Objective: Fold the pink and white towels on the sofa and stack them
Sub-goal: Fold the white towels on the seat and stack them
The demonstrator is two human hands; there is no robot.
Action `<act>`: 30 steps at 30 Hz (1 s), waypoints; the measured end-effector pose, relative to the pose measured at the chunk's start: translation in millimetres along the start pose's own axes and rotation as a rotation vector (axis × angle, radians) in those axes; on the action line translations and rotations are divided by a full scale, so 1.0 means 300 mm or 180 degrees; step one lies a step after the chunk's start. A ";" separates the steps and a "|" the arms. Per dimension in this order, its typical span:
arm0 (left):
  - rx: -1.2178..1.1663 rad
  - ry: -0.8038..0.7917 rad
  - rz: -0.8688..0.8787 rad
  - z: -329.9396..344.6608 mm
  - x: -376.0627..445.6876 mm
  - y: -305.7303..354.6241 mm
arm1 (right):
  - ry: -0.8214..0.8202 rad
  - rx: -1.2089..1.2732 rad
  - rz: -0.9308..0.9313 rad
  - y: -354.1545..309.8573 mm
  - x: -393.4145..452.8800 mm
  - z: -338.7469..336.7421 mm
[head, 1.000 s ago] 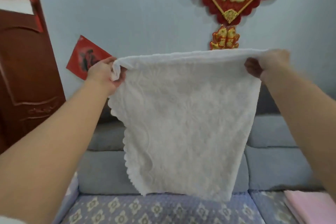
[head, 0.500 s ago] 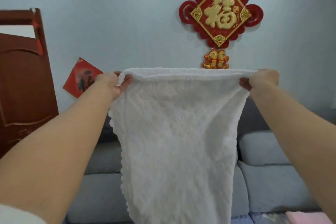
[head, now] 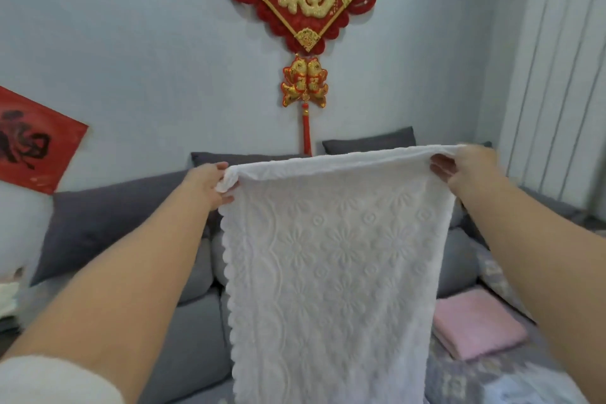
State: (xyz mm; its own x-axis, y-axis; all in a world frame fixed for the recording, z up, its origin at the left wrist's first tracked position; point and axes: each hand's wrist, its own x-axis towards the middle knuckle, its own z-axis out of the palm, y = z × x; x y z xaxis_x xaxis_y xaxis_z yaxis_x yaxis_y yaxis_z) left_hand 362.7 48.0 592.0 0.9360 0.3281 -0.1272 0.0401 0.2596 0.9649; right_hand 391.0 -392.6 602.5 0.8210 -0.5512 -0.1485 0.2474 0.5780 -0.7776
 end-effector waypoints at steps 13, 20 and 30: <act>-0.1116 -0.1189 0.0282 0.475 0.086 0.054 | 0.0282 0.0075 -0.1485 -0.415 -0.292 -0.228; -0.0077 -0.1109 -0.0419 0.082 0.211 -0.183 | 0.0543 -0.0487 -0.2110 0.094 -0.769 -0.304; 0.2025 -0.1095 -0.1544 -0.802 0.453 -0.996 | 0.1048 -0.3157 -0.0439 1.276 -1.378 -0.592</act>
State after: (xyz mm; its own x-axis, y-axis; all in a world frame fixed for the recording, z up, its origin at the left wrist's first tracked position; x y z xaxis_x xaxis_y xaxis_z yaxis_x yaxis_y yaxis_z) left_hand 393.8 233.6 231.2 0.8146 -0.0066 -0.5800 0.5534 -0.2908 0.7805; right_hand 55.0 -50.4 257.9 0.6008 -0.7969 -0.0638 -0.3259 -0.1713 -0.9297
